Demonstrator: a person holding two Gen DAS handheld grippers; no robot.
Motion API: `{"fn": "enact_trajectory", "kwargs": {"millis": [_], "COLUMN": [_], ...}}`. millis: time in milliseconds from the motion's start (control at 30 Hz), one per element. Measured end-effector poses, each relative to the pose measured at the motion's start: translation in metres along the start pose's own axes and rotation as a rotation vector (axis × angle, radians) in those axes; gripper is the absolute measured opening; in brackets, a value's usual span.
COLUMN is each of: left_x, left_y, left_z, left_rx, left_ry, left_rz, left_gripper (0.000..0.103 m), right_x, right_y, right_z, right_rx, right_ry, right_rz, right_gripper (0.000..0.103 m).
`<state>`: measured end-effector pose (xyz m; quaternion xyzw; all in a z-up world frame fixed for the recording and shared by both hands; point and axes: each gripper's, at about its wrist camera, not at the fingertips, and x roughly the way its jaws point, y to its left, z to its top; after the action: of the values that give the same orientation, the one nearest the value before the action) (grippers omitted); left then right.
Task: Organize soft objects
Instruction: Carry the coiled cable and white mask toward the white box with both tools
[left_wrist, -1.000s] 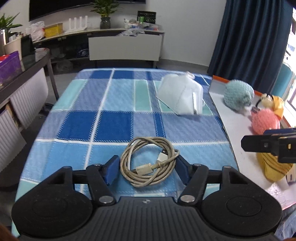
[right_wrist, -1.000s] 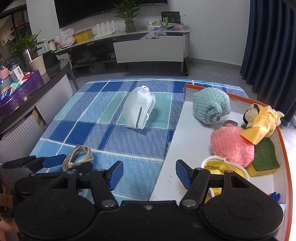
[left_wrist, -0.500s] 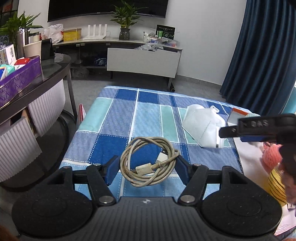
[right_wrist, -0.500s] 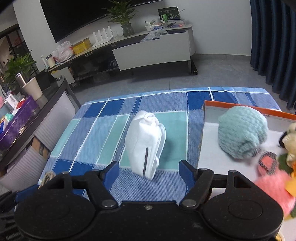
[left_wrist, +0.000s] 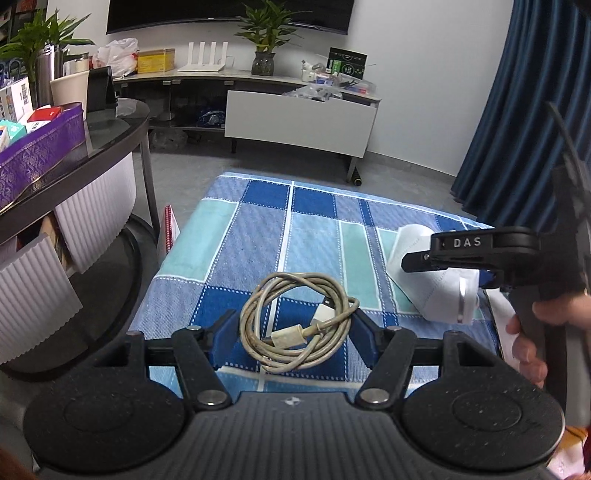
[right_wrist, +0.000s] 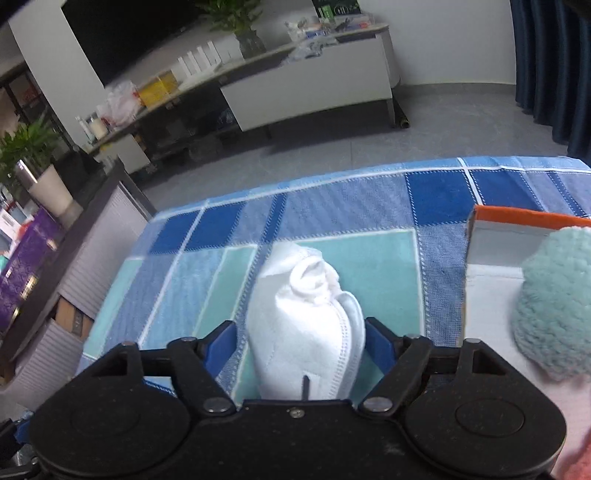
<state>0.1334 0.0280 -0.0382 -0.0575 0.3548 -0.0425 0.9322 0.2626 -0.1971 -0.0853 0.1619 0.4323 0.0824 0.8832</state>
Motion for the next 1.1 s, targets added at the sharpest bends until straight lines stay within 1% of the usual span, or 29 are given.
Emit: {"fn": "enact_trajectory", "kwargs": {"millis": [33, 67, 167, 300, 433, 667, 833, 967, 1100], "left_x": [0.001, 0.002, 0.001, -0.005, -0.017, -0.041, -0.053, -0.057, -0.06], "left_y": [0.0, 0.0, 0.0, -0.002, -0.009, -0.011, -0.011, -0.014, -0.019], "left_z": [0.001, 0.002, 0.004, 0.006, 0.005, 0.002, -0.003, -0.006, -0.007], "left_rx": [-0.002, -0.005, -0.015, -0.034, -0.018, -0.021, -0.011, 0.026, 0.084], "left_ry": [0.003, 0.005, 0.007, 0.008, 0.0, -0.007, -0.001, 0.011, 0.023], "left_rz": [0.004, 0.008, 0.015, 0.017, 0.026, 0.046, 0.06, 0.059, 0.054], "left_gripper": [0.065, 0.065, 0.065, 0.065, 0.065, 0.065, 0.065, 0.065, 0.065], "right_x": [-0.001, -0.003, -0.018, -0.042, -0.073, -0.115, -0.138, -0.152, -0.162], "right_y": [0.0, 0.002, 0.011, 0.03, 0.05, 0.064, 0.067, 0.067, 0.071], "right_z": [-0.001, -0.002, -0.007, -0.019, -0.034, -0.063, -0.081, -0.093, -0.105], "right_rx": [0.008, 0.007, -0.044, -0.107, -0.192, -0.241, -0.242, -0.227, -0.252], "right_ry": [0.008, 0.011, -0.023, -0.051, -0.095, -0.12, -0.124, -0.12, -0.123], "right_rz": [0.02, 0.022, 0.012, -0.011, -0.06, -0.124, -0.154, -0.159, -0.18], "right_gripper": [0.052, 0.051, 0.048, 0.048, 0.048, 0.048, 0.048, 0.048, 0.048]}}
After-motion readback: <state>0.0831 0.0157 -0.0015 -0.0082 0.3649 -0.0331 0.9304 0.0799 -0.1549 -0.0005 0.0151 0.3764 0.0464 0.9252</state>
